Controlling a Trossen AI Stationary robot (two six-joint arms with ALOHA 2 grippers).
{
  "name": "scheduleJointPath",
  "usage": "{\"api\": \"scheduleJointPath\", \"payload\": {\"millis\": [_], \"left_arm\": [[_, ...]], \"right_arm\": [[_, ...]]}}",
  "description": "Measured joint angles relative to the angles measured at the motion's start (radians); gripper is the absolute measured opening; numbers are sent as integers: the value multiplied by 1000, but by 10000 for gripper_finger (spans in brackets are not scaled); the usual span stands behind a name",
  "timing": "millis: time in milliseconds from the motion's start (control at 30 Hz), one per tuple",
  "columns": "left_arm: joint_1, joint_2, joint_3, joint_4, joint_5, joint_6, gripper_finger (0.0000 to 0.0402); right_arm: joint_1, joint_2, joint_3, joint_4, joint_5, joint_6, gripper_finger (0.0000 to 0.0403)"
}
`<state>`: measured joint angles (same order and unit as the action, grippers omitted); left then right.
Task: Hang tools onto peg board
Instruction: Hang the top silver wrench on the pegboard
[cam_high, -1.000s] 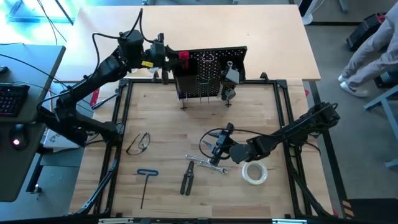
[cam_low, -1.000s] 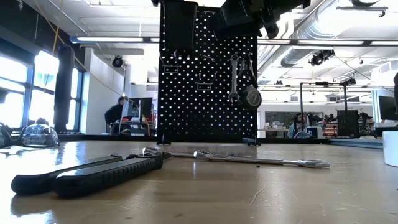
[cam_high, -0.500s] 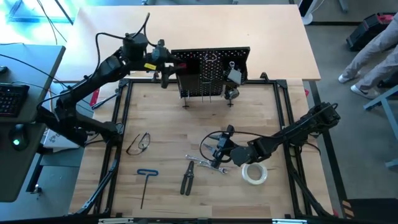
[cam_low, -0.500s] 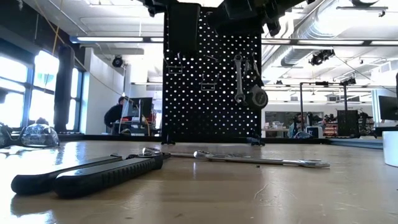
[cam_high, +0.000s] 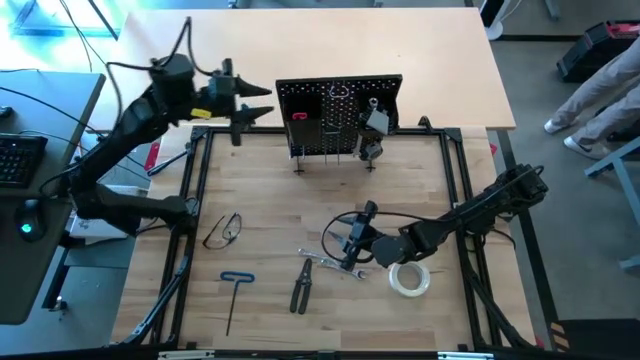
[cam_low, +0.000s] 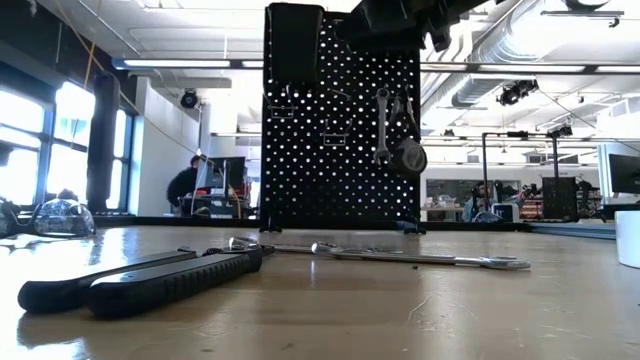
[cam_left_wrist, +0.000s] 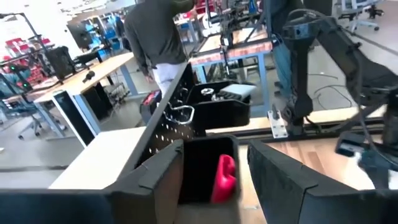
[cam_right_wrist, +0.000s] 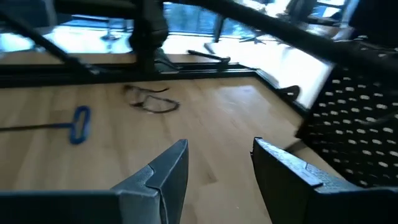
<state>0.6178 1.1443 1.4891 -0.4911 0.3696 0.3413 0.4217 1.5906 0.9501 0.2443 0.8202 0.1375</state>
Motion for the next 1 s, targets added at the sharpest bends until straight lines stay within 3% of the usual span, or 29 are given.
{"api": "scheduleJointPath", "payload": {"millis": [233,533,800,1000], "left_arm": [[-25,-105,0,-199,1,13,172],[-91,-216,-106,-408,2,-30,172],[-192,-332,-347,-417,3,-108,172],[-274,-412,-623,-244,4,-216,172]], "right_arm": [[-5,0,0,-6,-225,-19,172],[-8,1,0,-106,-358,49,172],[5,1,0,-205,-423,142,172],[11,40,0,-211,-425,161,172]]}}
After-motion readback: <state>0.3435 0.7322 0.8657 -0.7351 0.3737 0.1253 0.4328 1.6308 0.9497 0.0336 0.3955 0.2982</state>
